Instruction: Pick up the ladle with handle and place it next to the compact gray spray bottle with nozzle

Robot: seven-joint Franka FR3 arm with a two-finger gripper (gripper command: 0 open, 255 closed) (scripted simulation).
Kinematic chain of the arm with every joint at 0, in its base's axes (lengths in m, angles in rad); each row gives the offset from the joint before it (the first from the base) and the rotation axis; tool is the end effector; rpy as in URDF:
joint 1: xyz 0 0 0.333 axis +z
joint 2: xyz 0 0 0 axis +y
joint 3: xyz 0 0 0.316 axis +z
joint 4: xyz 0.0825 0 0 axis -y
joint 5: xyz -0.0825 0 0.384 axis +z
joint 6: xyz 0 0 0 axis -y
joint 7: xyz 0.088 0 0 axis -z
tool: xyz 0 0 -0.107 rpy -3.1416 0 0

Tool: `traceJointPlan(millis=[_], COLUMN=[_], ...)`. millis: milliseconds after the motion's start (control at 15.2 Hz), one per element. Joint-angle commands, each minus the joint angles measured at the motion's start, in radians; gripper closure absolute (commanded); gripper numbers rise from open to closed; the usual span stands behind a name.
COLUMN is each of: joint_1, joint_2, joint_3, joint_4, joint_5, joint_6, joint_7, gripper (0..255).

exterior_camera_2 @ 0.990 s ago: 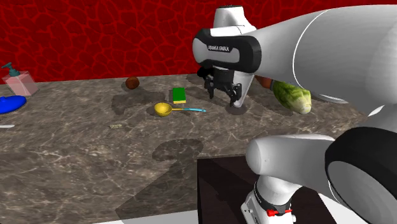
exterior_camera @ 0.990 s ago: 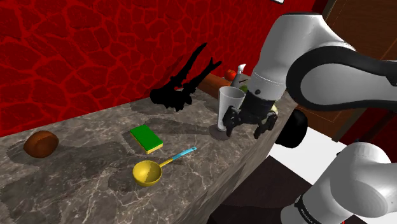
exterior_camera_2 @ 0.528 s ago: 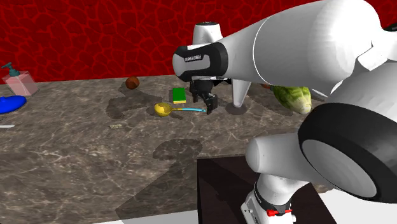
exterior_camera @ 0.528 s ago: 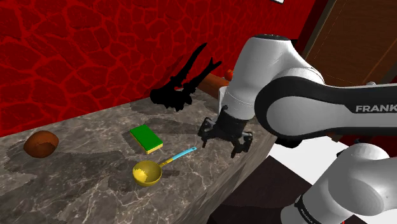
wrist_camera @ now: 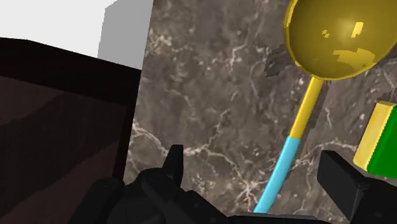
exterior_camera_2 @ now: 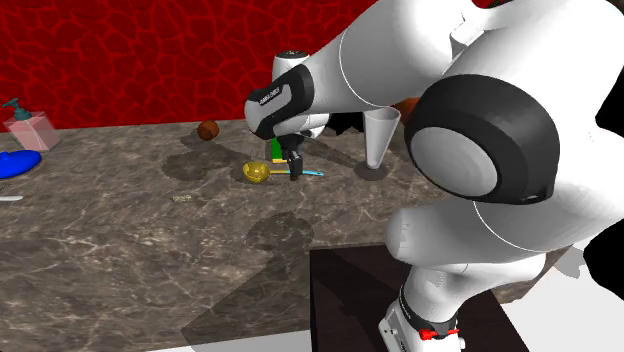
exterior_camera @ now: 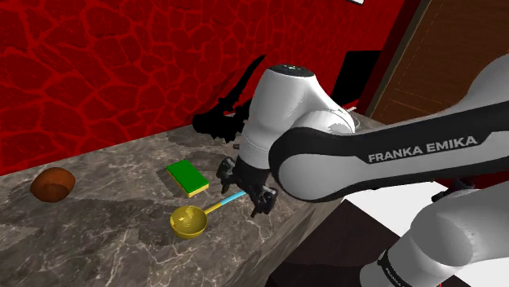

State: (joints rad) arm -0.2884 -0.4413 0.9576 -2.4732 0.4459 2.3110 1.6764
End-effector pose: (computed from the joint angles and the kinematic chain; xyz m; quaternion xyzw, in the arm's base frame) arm 0.3508 0.2903 0.3944 -0.7892 0.6096 -0.0349 0.0659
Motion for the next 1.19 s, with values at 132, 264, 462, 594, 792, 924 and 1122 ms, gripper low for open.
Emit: traceJointPlan(millis=[132,264,462,594,792,924,1122], joint_1=[-0.233,-0.333,-0.450,-0.670,-0.842,-0.841,-0.841], joint_2=[0.186,0.244,0.316,0.373,0.292,0.292,0.292], joint_3=[0.249,0.350,0.473,0.693,0.867,0.867,0.867], joint_4=[0.100,0.128,0.120,0.116,0.117,0.117,0.117], joint_5=[-0.137,-0.210,-0.309,-0.402,-0.263,-0.263,-0.263], joint_6=[0.131,0.160,0.210,0.240,0.265,0.264,0.264], joint_7=[0.291,0.388,0.458,0.524,0.426,0.425,0.425], gripper=[0,0,0,0,0,0,0])
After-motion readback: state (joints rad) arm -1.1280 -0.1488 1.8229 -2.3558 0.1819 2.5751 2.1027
